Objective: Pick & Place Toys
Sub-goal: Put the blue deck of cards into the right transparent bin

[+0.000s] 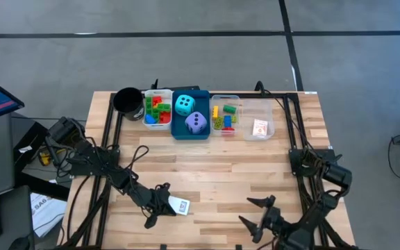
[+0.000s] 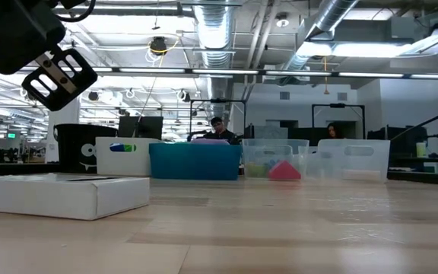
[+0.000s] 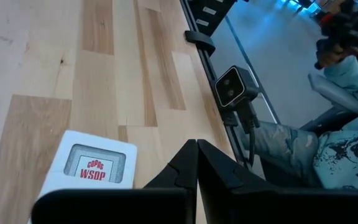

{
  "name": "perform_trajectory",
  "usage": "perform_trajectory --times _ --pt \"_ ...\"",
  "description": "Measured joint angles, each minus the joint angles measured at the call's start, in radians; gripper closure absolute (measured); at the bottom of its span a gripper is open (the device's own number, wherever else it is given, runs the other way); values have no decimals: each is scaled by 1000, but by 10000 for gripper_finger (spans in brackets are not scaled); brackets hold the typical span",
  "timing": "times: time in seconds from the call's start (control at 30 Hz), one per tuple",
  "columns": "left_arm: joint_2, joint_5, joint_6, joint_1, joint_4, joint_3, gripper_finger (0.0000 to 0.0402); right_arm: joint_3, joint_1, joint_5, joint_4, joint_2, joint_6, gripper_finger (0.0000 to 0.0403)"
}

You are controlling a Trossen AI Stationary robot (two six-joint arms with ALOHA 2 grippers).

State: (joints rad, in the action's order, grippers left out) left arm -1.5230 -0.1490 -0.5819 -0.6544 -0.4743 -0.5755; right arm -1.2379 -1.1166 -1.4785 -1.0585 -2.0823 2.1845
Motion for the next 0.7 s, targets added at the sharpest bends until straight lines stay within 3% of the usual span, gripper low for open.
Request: perform_trajectory --times 0.17,0.33,0.43,0.5,0.6,0.7 --pt "0 0 0 0 -6 0 402 72 21 -40 264 0 -107 15" --pt "0 0 -1 6 -7 0 401 61 90 8 469 1 -535 15" --pt "0 -3 0 10 -22 0 402 64 160 162 594 1 -809 15" --pt "0 -3 0 17 -32 0 402 86 217 320 758 2 -1055 15" --pt "0 -5 0 23 -42 0 402 159 311 579 1129 1 -1399 15" --pt "0 -5 0 34 -43 0 402 235 403 786 1515 1 -1630 15"
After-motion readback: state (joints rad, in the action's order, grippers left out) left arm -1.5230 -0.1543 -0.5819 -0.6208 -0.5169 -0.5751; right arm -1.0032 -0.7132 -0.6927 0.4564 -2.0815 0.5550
